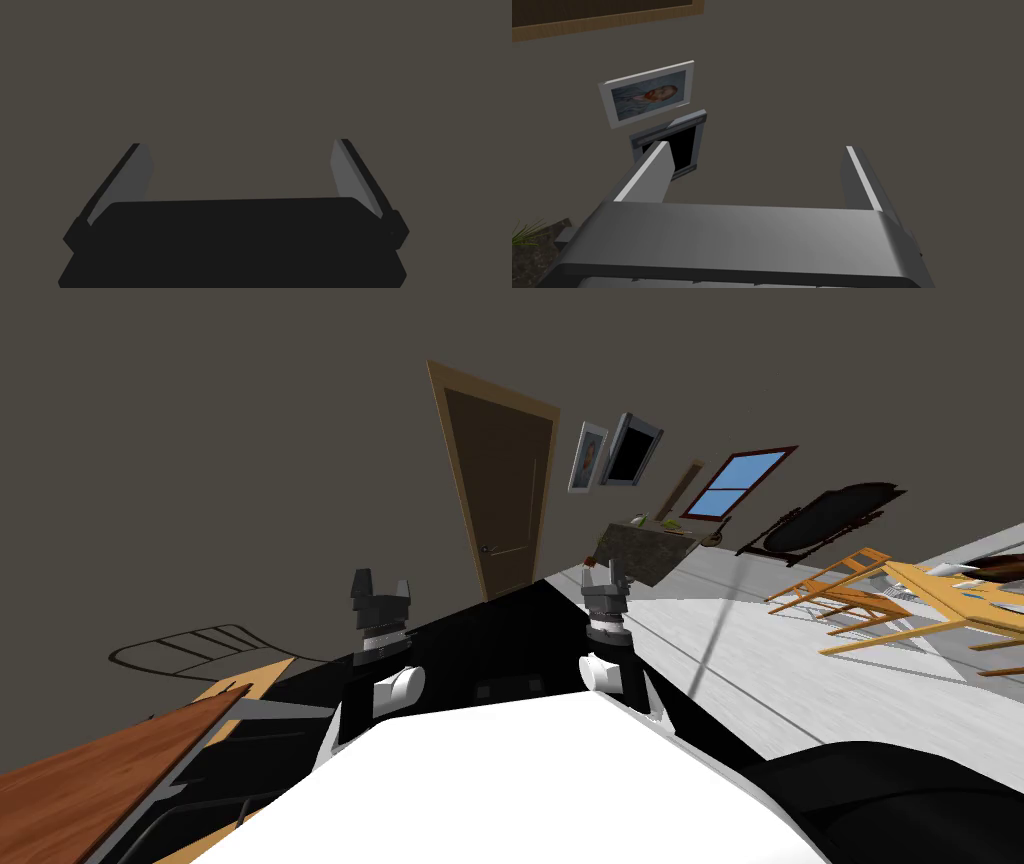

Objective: Pull the door open

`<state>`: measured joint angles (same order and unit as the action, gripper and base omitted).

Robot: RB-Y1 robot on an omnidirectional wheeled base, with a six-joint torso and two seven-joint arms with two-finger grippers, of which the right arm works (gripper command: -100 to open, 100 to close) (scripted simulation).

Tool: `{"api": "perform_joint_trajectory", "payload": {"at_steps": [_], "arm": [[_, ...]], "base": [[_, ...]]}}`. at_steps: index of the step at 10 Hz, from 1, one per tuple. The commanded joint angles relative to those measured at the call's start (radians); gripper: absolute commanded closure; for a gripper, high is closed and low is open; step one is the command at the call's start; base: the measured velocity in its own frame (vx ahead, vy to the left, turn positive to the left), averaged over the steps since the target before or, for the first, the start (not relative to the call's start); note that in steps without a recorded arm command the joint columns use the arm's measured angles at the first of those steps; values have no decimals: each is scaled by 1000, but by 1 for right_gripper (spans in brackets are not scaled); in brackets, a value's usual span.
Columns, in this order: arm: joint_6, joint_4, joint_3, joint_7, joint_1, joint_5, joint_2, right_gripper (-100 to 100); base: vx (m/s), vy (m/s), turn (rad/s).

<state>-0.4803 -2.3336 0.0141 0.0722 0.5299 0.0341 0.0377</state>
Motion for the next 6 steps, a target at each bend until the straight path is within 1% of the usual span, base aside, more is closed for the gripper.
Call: {"api": "perform_joint_trajectory", "payload": {"at_steps": [1, 2, 3, 4, 6], "arm": [[-5, 32, -1, 0, -15, 1, 5, -100], [-7, 47, -1, 0, -22, 1, 8, -100], [-11, 76, -2, 0, -36, 2, 12, -100], [-13, 90, -2, 0, -43, 2, 14, -100], [-18, 129, -3, 0, -61, 3, 20, -100]], "base": [[47, -82, 93], [87, 18, 28], [111, 56, 42], [104, 50, 46], [66, 36, 44]]}}
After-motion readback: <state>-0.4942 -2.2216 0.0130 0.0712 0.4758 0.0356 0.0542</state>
